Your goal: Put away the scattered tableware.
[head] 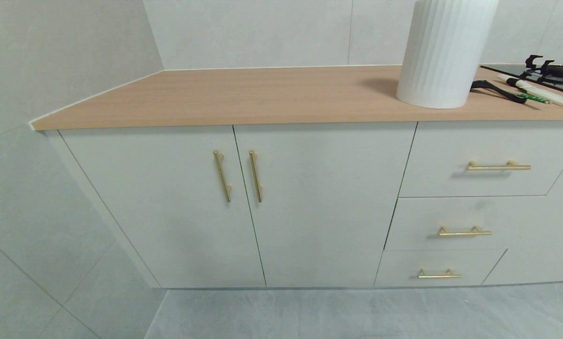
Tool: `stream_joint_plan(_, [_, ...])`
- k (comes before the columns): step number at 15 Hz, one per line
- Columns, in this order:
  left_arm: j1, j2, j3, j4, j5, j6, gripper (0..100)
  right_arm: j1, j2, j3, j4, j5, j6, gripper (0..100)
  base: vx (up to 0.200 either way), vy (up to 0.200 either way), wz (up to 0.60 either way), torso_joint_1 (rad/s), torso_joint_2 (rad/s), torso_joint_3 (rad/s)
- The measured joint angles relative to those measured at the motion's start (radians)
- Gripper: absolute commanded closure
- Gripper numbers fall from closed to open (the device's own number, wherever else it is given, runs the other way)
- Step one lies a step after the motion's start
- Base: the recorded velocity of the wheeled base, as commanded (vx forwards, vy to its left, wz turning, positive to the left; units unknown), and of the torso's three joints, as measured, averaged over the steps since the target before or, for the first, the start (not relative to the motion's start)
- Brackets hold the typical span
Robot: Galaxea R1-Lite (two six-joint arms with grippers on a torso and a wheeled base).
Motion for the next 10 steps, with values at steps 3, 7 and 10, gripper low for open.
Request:
stream_joint_plan(3, [0.000, 0.000, 0.000, 0.000, 0.000, 0.000, 0, 0.000, 0.000, 0.000, 0.001, 0.010, 0.001, 0, 0.000, -0.067, 0.00, 0.001, 0.00, -0.001])
stream_joint_plan(7, [0.000, 0.000, 0.000, 0.000, 0.000, 0.000, 0, 0.000, 0.000, 0.000, 0.001, 0.010, 0.001, 0, 0.000, -0.200, 0.00, 0.004, 0.00, 0.006])
stream_joint_plan(10, [0.000, 0.000, 0.000, 0.000, 0.000, -0.001, 0, 0.000, 0.000, 0.000, 0.001, 0.010, 0.001, 0, 0.000, -0.200, 0.00, 0.002, 0.00, -0.001])
